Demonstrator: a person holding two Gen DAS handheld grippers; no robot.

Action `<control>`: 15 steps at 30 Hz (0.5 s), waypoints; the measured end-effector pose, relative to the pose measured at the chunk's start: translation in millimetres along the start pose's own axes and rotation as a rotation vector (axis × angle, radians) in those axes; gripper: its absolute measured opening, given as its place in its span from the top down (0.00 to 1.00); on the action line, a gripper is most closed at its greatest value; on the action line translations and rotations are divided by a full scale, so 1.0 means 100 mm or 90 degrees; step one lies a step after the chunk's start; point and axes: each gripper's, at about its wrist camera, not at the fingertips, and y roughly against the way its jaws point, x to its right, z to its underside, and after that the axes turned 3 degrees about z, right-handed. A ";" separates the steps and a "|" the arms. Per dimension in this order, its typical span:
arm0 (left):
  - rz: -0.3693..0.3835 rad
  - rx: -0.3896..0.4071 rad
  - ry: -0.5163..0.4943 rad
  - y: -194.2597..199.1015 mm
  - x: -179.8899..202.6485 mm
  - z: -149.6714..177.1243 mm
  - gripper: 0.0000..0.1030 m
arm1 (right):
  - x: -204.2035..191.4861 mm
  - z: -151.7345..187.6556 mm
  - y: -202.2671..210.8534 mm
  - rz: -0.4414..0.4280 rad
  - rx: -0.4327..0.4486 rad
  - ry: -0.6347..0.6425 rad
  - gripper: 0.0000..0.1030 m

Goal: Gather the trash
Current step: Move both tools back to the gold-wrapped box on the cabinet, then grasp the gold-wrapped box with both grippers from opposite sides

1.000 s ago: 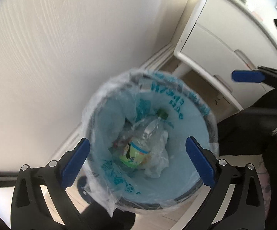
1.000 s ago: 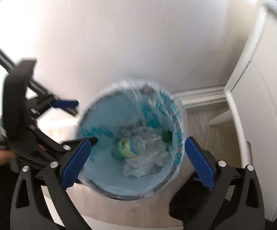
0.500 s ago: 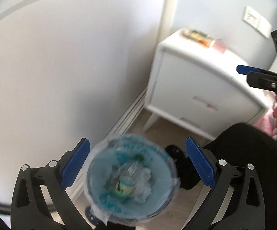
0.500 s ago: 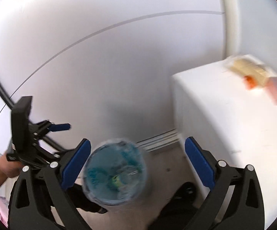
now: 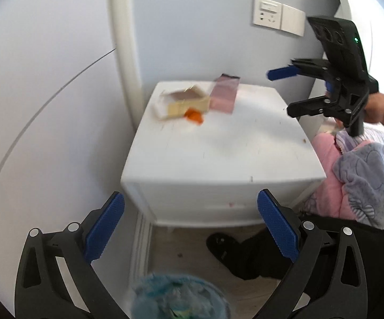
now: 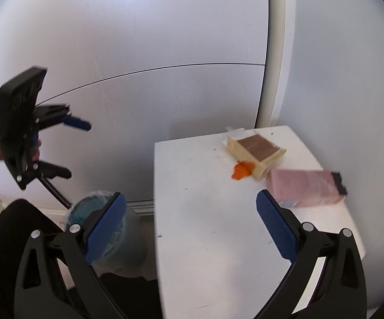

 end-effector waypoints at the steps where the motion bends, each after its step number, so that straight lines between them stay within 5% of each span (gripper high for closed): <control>1: 0.008 -0.002 -0.016 -0.09 -0.01 -0.12 0.06 | 0.09 -0.03 -0.02 -0.003 -0.006 0.010 0.07; 15: 0.112 -0.072 -0.205 -1.28 -0.28 -1.04 0.06 | 0.88 -0.31 -0.81 -0.081 -0.086 0.098 0.07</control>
